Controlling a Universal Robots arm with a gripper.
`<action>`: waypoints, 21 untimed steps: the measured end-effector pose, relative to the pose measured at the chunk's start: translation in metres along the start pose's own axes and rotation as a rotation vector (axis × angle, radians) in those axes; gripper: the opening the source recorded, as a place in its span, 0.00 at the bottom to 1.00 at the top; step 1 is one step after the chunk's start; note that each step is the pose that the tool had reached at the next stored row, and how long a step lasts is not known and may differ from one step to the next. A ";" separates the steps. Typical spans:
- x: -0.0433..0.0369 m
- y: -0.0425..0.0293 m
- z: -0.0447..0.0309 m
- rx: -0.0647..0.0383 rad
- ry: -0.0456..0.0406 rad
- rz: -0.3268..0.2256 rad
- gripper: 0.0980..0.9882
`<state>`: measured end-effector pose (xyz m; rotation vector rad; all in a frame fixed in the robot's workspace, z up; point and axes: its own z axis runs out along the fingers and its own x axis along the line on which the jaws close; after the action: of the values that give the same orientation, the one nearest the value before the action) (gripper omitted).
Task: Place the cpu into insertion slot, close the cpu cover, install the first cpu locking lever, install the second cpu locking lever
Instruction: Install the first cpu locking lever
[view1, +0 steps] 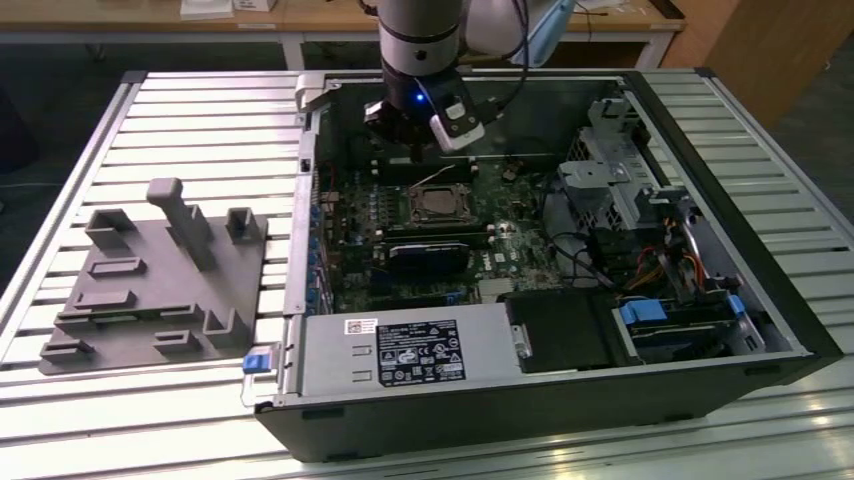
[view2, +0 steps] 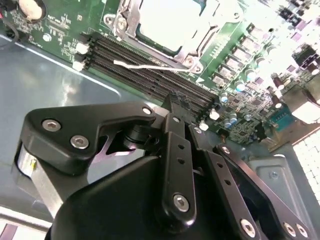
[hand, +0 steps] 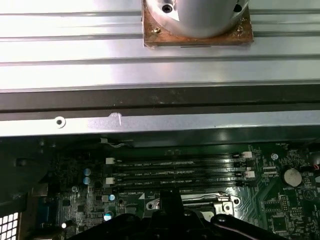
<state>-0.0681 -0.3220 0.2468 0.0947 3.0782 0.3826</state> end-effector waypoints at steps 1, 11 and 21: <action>0.0000 0.0000 0.0000 0.004 -0.0007 0.000 0.01; 0.0001 -0.0009 0.0035 0.005 -0.0772 -0.020 0.01; -0.0075 -0.0028 0.0130 0.003 -0.0875 -0.022 0.01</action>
<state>-0.0602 -0.3220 0.2338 0.0755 2.9910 0.3629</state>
